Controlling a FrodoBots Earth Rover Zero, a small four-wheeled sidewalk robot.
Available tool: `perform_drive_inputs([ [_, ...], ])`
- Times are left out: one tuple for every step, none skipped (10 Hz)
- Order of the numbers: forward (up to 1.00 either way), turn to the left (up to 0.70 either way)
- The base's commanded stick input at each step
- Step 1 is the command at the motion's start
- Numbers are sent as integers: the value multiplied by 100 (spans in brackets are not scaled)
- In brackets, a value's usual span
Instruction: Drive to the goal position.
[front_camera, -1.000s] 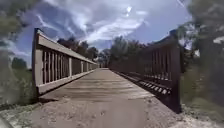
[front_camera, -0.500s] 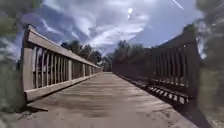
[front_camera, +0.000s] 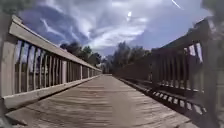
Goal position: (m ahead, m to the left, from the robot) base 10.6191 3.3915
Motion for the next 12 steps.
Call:
perform_drive_inputs([
  [70,0],
  [70,0],
  [70,0],
  [70,0],
  [70,0],
  [70,0],
  [70,0],
  [70,0],
  [70,0],
  [70,0],
  [70,0],
  [70,0],
])
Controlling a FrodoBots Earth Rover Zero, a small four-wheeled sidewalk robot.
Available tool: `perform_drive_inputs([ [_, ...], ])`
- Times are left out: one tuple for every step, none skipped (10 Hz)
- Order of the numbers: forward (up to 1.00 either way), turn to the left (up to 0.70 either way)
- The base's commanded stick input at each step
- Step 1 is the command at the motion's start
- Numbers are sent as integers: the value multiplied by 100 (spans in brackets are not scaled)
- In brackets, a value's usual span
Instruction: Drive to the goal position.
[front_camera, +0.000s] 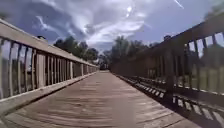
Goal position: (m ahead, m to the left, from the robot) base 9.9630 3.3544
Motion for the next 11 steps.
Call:
perform_drive_inputs([
  [70,0],
  [70,0],
  [70,0],
  [70,1],
  [70,35],
  [70,35],
  [70,7],
  [70,2],
  [70,0],
  [70,0],
  [70,0],
])
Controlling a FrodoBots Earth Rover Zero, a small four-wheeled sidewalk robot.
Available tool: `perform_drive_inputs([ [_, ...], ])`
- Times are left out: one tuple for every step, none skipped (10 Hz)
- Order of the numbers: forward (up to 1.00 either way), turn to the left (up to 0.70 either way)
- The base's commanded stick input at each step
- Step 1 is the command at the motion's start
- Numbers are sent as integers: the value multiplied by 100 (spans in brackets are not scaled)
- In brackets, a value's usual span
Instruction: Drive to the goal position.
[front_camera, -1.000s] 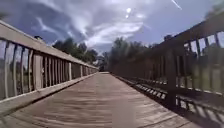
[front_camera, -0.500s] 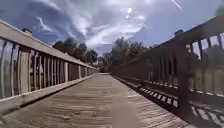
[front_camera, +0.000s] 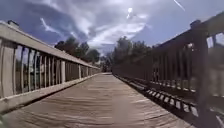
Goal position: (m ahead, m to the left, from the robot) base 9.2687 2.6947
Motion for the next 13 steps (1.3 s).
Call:
perform_drive_inputs([
  [70,0],
  [70,0],
  [70,0],
  [70,0],
  [70,0],
  [70,0],
  [70,0],
  [70,0],
  [70,0],
  [70,0],
  [70,0],
  [70,0],
  [70,0],
])
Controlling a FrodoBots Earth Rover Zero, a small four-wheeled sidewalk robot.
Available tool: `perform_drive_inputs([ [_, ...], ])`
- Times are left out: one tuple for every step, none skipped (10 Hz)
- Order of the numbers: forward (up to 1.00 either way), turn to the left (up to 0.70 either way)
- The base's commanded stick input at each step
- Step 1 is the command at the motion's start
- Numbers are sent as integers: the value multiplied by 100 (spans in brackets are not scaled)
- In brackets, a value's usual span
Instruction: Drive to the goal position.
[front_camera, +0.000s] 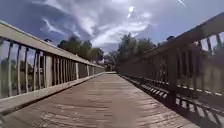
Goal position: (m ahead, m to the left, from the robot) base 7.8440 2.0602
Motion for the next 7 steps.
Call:
perform_drive_inputs([
  [70,0],
  [70,0],
  [70,0],
  [70,0],
  [70,0],
  [70,0],
  [70,0],
])
